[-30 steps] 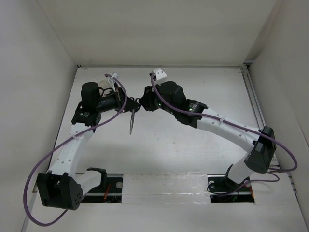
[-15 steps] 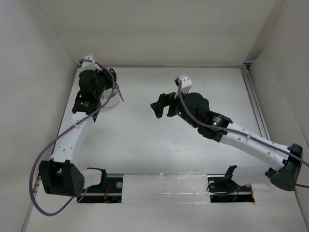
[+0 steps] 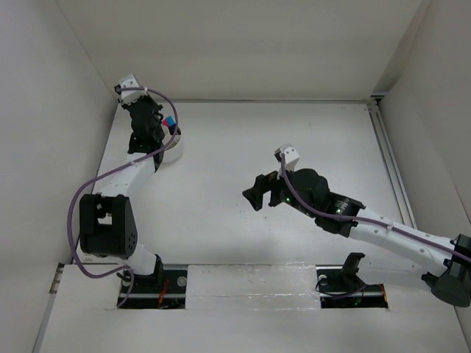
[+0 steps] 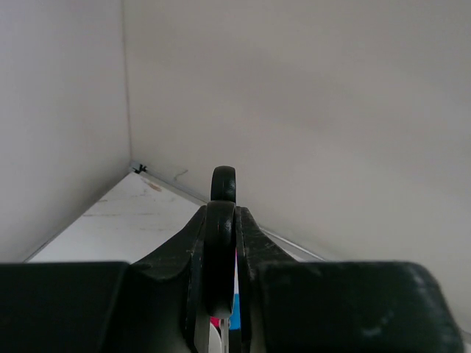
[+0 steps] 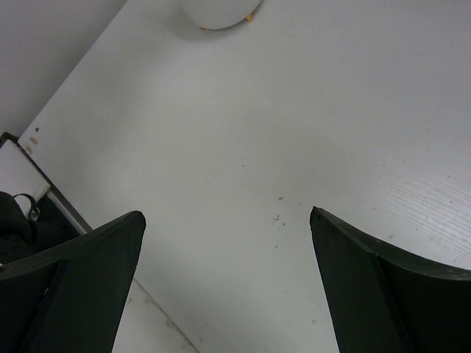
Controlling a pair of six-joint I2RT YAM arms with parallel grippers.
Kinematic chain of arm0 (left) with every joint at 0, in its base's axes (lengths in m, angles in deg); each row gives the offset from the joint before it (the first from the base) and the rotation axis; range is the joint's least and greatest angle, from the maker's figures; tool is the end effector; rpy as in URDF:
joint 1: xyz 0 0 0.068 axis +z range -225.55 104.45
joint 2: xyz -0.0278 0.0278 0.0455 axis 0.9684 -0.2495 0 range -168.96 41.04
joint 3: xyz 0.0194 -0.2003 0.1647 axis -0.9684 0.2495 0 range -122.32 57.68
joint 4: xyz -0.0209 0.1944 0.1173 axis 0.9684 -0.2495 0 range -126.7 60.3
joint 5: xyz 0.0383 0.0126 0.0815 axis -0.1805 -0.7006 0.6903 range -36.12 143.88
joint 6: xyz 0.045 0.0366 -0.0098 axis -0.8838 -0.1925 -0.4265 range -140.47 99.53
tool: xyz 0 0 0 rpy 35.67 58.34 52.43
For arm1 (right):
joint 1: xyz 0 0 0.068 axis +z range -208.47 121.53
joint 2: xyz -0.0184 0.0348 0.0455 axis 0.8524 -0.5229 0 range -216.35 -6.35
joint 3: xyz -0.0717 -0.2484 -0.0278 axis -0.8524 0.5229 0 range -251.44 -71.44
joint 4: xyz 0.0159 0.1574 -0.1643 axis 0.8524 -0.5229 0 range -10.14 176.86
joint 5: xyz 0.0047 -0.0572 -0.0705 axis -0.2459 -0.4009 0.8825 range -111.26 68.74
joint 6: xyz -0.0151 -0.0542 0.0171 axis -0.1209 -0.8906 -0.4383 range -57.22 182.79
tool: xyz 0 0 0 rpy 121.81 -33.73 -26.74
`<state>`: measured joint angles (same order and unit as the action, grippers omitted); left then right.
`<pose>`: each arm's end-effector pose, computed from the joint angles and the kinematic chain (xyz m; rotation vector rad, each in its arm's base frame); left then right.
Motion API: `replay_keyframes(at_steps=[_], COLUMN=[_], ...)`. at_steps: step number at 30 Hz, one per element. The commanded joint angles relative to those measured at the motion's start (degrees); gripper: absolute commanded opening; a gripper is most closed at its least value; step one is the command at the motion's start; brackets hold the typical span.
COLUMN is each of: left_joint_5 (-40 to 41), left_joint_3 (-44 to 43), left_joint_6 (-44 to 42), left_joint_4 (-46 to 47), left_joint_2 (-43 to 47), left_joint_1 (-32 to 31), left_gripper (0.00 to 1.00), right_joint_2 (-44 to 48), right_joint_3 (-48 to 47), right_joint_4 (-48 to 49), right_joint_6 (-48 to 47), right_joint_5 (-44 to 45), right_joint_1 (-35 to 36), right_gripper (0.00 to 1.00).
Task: Sort the stationery into containers
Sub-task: Place the scissors in the storage box.
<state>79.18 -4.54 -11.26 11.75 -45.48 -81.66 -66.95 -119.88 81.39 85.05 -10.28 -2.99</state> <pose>0.3275 -0.0168 0.3657 -0.4122 1.2341 0.0520 0.1338 0.1801 0.3114 -0.4232 1.8958 0.7447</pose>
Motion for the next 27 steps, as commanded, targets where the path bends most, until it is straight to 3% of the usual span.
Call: replay_keyframes(at_steps=[1, 27], left_joint_5=[5.73, 2.57], left_joint_3=[0.08, 0.08], left_joint_6=[-2.01, 1.42], left_joint_4=[11.89, 12.78], left_joint_2=[-0.65, -13.05], left_joint_1=[0.48, 3.21], left_gripper=[0.0, 0.0], right_joint_2=[2.06, -0.13], right_joint_3=[0.55, 2.39], right_joint_4=[3.72, 5.56], right_joint_6=[0.59, 1.73], right_joint_5=[-2.45, -4.22], right_joint_1=[0.77, 1.82], right_gripper=[1.0, 1.0])
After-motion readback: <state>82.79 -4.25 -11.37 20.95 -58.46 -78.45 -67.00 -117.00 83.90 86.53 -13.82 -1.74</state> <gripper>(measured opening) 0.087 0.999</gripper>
